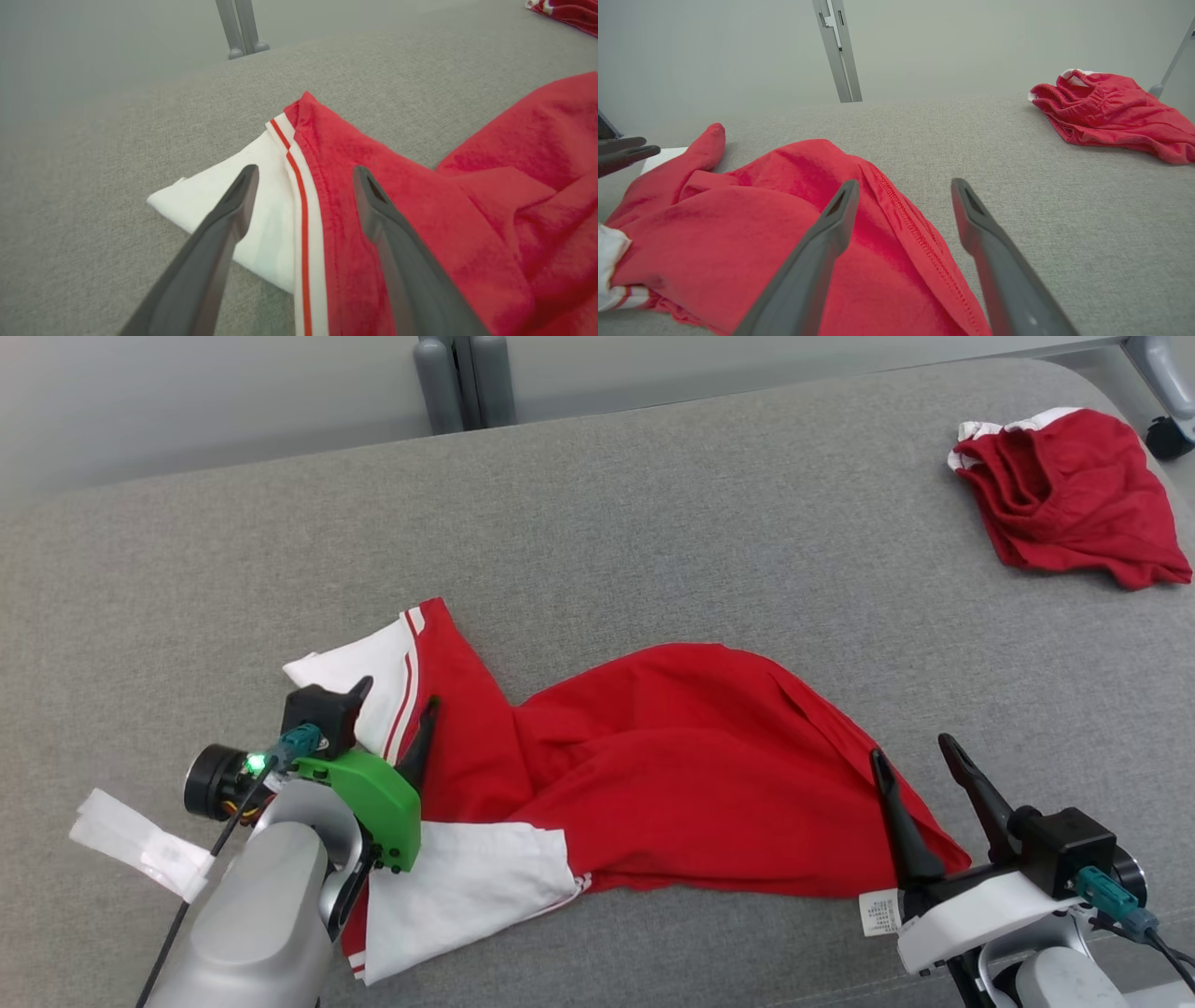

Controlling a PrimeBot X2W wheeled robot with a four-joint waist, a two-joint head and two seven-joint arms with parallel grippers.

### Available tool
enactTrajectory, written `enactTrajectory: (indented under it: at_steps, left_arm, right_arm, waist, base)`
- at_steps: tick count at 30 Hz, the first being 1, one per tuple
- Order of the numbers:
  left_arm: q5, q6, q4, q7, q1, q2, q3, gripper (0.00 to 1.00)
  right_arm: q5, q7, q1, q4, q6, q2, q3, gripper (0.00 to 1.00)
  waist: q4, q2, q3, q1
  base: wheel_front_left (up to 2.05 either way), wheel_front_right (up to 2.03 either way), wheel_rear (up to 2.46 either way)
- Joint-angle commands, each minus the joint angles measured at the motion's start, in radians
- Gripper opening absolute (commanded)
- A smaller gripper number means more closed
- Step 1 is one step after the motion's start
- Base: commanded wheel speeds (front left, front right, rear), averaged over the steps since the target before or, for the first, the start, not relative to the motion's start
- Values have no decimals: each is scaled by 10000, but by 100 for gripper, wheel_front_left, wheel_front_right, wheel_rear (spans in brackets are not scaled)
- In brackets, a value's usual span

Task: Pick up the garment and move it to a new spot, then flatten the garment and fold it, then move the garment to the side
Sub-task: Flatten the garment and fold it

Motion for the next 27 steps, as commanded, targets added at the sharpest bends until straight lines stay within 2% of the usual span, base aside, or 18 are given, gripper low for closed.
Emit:
enactTrajectory:
  at_steps: [1, 8, 9, 10, 11, 12, 17, 20, 27]
  left_arm:
    - [-258, -17, 159, 57, -184, 121, -234, 100]
    - [-1229, -18, 893, 547, -390, 298, -1451, 100]
    - [-1366, -18, 969, 639, -387, 278, -1659, 94]
    - [-1468, -18, 994, 684, -412, 269, -1799, 57]
    - [-1569, -18, 1014, 694, -478, 273, -1969, 10]
    - [-1659, -19, 1015, 677, -524, 291, -2118, 0]
    - [-2000, -19, 1112, 229, -1087, 470, -2593, 0]
    - [-1983, -14, 1294, -301, -1697, 550, -2441, 0]
    - [-1890, 346, 1737, -965, -2863, 454, -1962, 0]
  right_arm:
    - [-50, -44, -89, 15, -17, 3, -34, 100]
    - [-67, -44, -212, 62, -17, -37, -53, 100]
    - [-68, -44, -220, 70, -17, -37, -44, 100]
    - [-70, -44, -225, 72, -17, -41, -45, 100]
    - [-70, -44, -239, 68, -17, -43, -39, 100]
    - [-72, -44, -253, 64, -17, -43, -33, 100]
    - [-61, -44, -256, 40, -17, -75, -66, 100]
    - [-74, -44, -253, 20, -17, -89, -146, 100]
    - [-84, -45, -364, 32, -17, -121, -224, 100]
  waist:
    - [-30, 0, 67, 0]
    - [-45, 0, 191, 0]
    - [-55, 0, 200, 0]
    - [-64, 0, 207, 0]
    - [-77, 0, 222, 0]
    - [-91, 0, 233, 0]
    - [-158, 0, 300, 0]
    - [-170, 0, 348, 0]
    - [-212, 0, 409, 0]
  base:
    - [0, 0, 0]
    - [0, 0, 0]
    - [0, 0, 0]
    - [0, 0, 0]
    - [0, 0, 0]
    - [0, 0, 0]
    - [0, 0, 0]
    - [0, 0, 0]
    - [0, 0, 0]
